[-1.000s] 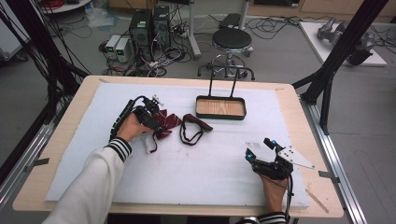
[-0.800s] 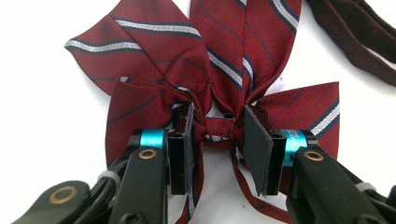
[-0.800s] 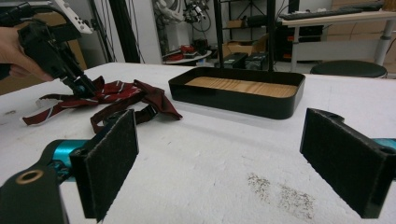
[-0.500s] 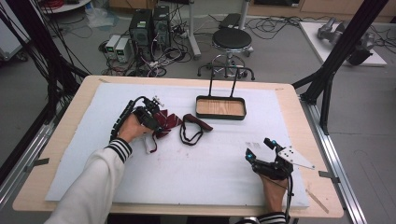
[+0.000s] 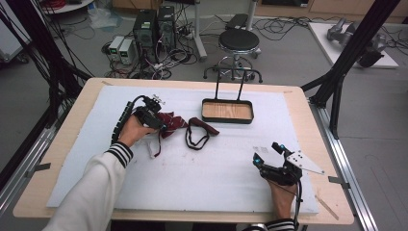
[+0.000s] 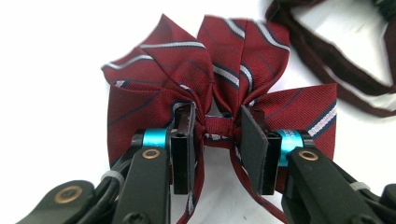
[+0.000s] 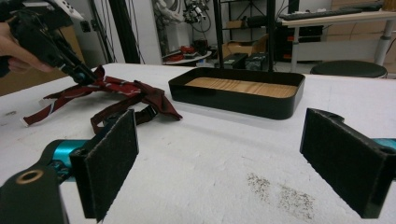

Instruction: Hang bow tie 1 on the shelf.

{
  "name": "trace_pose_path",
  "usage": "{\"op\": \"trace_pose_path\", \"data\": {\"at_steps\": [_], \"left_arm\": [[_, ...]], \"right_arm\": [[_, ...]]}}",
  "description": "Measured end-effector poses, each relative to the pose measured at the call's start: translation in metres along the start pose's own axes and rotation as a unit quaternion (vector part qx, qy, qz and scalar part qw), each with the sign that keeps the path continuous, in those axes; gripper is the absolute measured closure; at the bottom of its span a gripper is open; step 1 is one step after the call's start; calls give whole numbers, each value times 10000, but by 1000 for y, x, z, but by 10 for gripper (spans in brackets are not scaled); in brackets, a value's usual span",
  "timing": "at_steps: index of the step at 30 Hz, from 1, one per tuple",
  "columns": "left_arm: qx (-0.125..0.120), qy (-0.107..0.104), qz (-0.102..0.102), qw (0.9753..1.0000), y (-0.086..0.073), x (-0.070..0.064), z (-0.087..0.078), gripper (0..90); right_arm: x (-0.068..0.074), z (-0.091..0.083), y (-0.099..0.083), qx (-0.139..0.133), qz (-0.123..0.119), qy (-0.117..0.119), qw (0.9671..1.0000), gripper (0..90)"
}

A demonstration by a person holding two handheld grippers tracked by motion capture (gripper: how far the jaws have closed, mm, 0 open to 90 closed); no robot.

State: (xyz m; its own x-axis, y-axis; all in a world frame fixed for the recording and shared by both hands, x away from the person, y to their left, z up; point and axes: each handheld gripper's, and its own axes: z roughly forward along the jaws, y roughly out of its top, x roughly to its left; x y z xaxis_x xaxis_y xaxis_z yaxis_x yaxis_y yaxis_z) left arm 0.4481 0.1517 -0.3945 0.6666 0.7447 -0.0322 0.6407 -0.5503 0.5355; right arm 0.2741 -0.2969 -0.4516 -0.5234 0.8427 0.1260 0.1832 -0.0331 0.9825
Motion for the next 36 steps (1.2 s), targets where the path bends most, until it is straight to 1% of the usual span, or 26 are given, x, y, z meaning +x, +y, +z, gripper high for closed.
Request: {"op": "trace_pose_path", "data": {"at_steps": [1,3,4,5,7,9,10,11,12,13,15,16,17,19,23,24,25,26,27,28,29,30,31,33,35,36], "left_arm": [[-120,5,13,9999,1,1,-5,665],[-256,48,-8,9997,2,0,-10,664],[-333,34,-12,9994,3,1,-13,664],[-437,10,-23,9990,3,1,-16,665],[-611,43,-11,9981,5,0,-21,665],[-808,20,-45,9967,6,0,-26,664],[-808,20,-45,9967,6,0,-26,664],[-956,55,-5,9954,7,-2,-30,664],[-956,55,-5,9954,7,-2,-30,664],[-1097,100,19,9939,9,-4,-33,664],[-1273,107,29,9918,10,-5,-37,664],[-1273,107,29,9918,10,-5,-37,665],[-1432,84,1,9897,12,-7,-40,664],[-1536,131,44,9880,14,-8,-43,664],[-1826,238,61,9829,20,-12,-51,664],[-1826,238,61,9829,20,-12,-51,665],[-1899,265,94,9814,23,-14,-54,665],[-1899,265,94,9814,23,-14,-54,665],[-1936,293,118,9806,24,-16,-55,665],[-2034,294,160,9785,27,-18,-58,665],[-2077,302,176,9776,29,-19,-59,664],[-2077,302,176,9776,29,-19,-59,664],[-2175,299,227,9753,31,-21,-61,664],[-2270,247,253,9732,33,-22,-62,665],[-2337,186,281,9717,34,-22,-64,665],[-2337,186,281,9717,34,-22,-64,665]], "right_arm": [[0,0,0,-1,1,-2,10000,107],[0,0,0,0,0,-1,10000,107],[0,0,0,-1,-3,-4,10000,107],[0,0,0,2,-2,-11,10000,107],[0,0,0,-1,-15,-16,10000,107],[0,0,0,3,-13,-19,10000,107],[0,0,0,3,-13,-19,10000,107],[0,0,0,1,-7,-14,10000,107],[0,0,0,1,-7,-14,10000,107],[0,0,0,-1,-13,-18,10000,107],[0,0,0,1,-12,-18,10000,107],[0,0,0,0,-10,-20,10000,107],[0,0,0,-1,-15,-18,10000,107],[0,0,0,-2,-9,-16,10000,107],[0,0,0,0,-9,-16,10000,107],[0,0,0,-1,-12,-17,10000,107],[0,0,0,0,-8,-18,10000,107],[0,0,0,-2,-12,-17,10000,107],[0,0,0,0,-5,-19,10000,107],[0,0,0,-1,-15,-20,10000,107],[0,0,0,1,-11,-23,10000,107],[0,0,0,0,-10,-22,10000,107],[0,0,0,-2,-12,-18,10000,107],[0,0,0,4,-12,-21,10000,107],[0,0,0,-1,-11,-24,10000,107],[0,0,0,3,-15,-19,10000,107]]}}
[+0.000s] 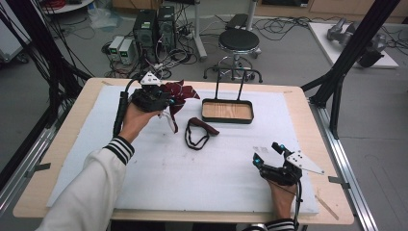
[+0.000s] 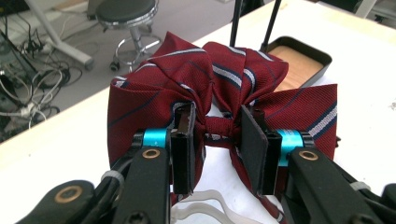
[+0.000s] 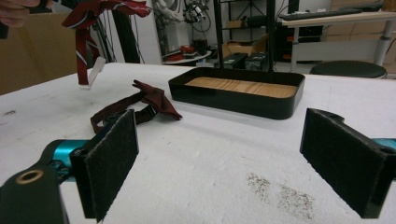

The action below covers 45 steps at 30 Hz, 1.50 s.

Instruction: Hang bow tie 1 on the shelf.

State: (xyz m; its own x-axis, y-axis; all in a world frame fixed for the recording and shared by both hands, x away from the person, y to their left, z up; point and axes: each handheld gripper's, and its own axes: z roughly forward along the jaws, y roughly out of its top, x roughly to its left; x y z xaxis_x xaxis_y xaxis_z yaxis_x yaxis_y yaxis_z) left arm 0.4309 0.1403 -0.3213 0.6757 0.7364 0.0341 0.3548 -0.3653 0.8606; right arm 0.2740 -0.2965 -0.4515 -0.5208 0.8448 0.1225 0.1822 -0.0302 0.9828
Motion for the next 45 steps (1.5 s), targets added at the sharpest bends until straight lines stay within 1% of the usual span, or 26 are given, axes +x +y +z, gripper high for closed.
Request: {"op": "trace_pose_path", "data": {"at_steps": [1,4,6,7,8,9,14,17,20,26,27,28,29,33,35,39,41,42,45], "left_arm": [[-114,-40,-2,9999,3,0,-1,664],[-291,-68,-32,9995,9,0,-3,665],[-329,-69,-44,9994,11,0,-4,664],[-406,-22,-4,9992,16,-1,-5,665],[-406,-22,-4,9992,16,-1,-5,664],[-491,-15,17,9988,20,-2,-6,664],[-595,-49,27,9982,29,-5,-4,664],[-652,-46,49,9979,34,-8,-1,665],[-744,-36,63,9972,40,-9,2,664],[-783,-84,59,9969,47,-9,10,665],[-799,-119,38,9967,50,-8,13,665],[-799,-119,38,9967,50,-8,13,665],[-818,-186,22,9965,52,-7,16,665],[-796,-213,67,9966,57,-5,22,664],[-842,-249,16,9961,60,-4,25,664],[-857,-259,-14,9960,65,-2,31,665],[-879,-263,-69,9958,67,-1,34,665],[-884,-260,-80,9957,68,-1,36,665],[-836,-259,-45,9962,71,-2,41,665]], "right_arm": [[0,0,0,-5,5,-2,10000,107],[0,0,0,-3,12,2,10000,107],[0,0,0,-1,17,8,10000,107],[0,0,0,-3,17,15,10000,107],[0,0,0,-2,21,17,10000,107],[0,0,0,-2,24,19,10000,107],[0,0,0,3,28,12,10000,107],[0,0,0,8,65,4,10000,107],[0,0,0,8,45,5,10000,107],[0,0,0,4,85,-3,10000,107],[0,0,0,-10,65,-11,10000,107],[-1,0,0,-10,65,-12,10000,107],[-1,0,0,-4,69,-16,10000,107],[0,0,0,-16,69,-18,10000,107],[0,0,0,-3,83,-15,10000,107],[-1,0,0,-18,95,-53,9999,107],[-1,-1,0,-19,166,-61,9998,107],[-1,0,0,-35,137,-68,9999,107],[-1,-1,0,-13,134,-61,9999,107]]}}
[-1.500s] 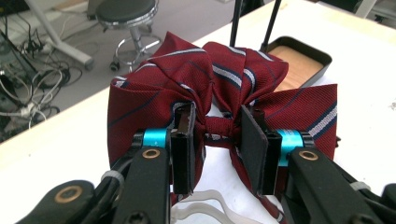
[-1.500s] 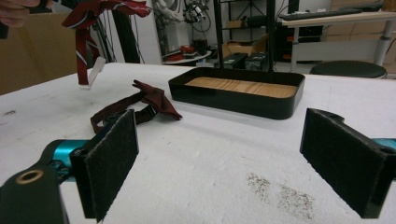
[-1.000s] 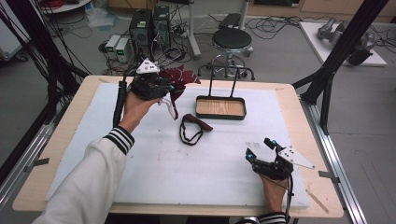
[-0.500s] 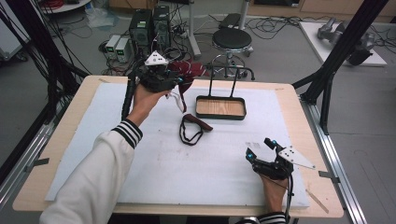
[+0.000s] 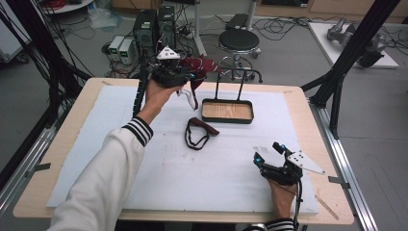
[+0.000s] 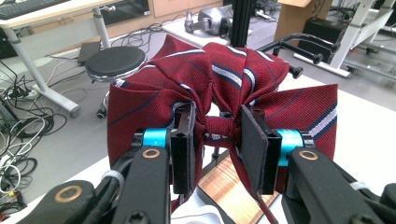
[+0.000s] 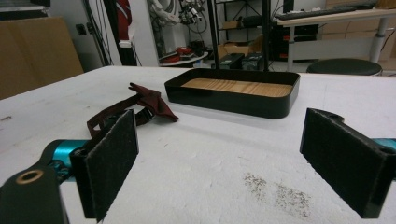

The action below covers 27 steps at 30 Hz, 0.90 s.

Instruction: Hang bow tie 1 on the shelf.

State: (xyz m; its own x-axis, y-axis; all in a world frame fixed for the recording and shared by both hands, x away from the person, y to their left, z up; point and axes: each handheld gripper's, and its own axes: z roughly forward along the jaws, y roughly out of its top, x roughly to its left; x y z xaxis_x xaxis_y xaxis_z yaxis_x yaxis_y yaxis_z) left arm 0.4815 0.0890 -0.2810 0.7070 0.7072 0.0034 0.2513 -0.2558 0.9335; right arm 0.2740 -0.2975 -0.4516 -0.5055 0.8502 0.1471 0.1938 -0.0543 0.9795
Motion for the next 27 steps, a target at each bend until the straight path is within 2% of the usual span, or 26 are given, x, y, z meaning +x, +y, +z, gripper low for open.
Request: {"op": "trace_pose_path", "data": {"at_steps": [6,8,14,22,27], "left_arm": [[-17,-33,-41,10000,6,1,12,665],[-36,-53,-34,10000,8,1,16,664],[-29,-130,-59,9999,12,0,28,664],[-72,-268,-90,9996,20,0,38,664],[-124,-309,-157,9993,23,0,42,664]], "right_arm": [[0,0,0,6,15,-6,10000,107],[0,0,0,-15,-66,-37,10000,107],[0,0,0,1,4,-28,10000,107],[0,0,0,4,28,-31,10000,107],[1,1,0,-5,-57,-24,10000,107]]}}
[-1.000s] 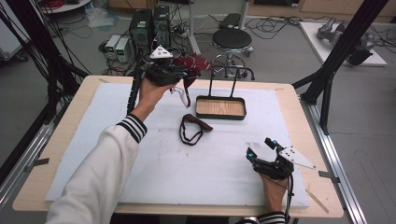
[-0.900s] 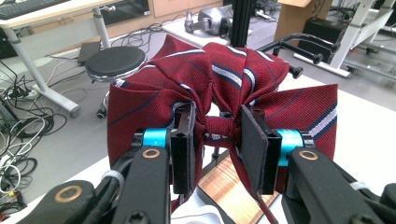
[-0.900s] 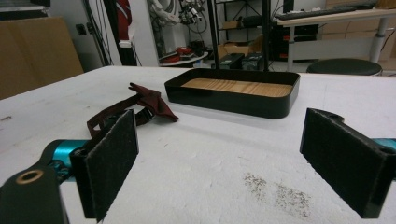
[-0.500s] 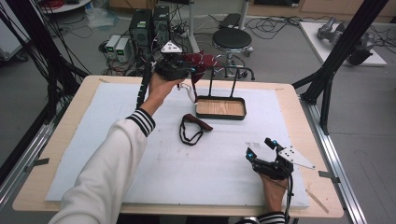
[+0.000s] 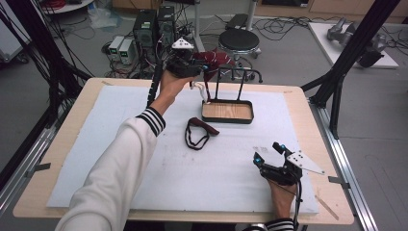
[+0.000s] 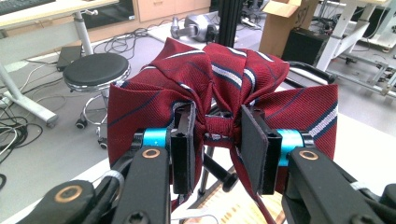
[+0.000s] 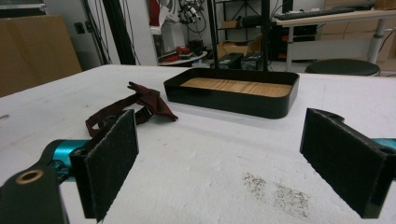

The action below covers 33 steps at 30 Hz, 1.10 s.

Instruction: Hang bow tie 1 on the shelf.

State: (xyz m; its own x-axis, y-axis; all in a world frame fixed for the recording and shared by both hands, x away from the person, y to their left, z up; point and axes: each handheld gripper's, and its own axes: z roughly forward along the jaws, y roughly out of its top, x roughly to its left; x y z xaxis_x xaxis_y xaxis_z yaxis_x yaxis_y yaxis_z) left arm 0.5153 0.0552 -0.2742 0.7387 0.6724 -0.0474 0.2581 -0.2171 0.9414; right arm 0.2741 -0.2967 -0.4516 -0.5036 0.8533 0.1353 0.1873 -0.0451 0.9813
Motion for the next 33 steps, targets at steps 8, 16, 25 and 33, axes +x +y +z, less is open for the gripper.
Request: {"op": "trace_pose_path", "data": {"at_steps": [8,16,25,33], "left_arm": [[5,2,-7,10000,4,-2,13,664],[43,133,-94,9999,0,0,23,663],[5,364,-138,9992,-2,9,16,663],[3,602,-242,9979,-10,20,10,663]], "right_arm": [[0,0,0,6,2,-13,10000,107],[0,0,0,-4,4,4,10000,107],[-1,0,0,-8,18,20,10000,107],[0,0,0,-8,6,8,10000,107]]}}
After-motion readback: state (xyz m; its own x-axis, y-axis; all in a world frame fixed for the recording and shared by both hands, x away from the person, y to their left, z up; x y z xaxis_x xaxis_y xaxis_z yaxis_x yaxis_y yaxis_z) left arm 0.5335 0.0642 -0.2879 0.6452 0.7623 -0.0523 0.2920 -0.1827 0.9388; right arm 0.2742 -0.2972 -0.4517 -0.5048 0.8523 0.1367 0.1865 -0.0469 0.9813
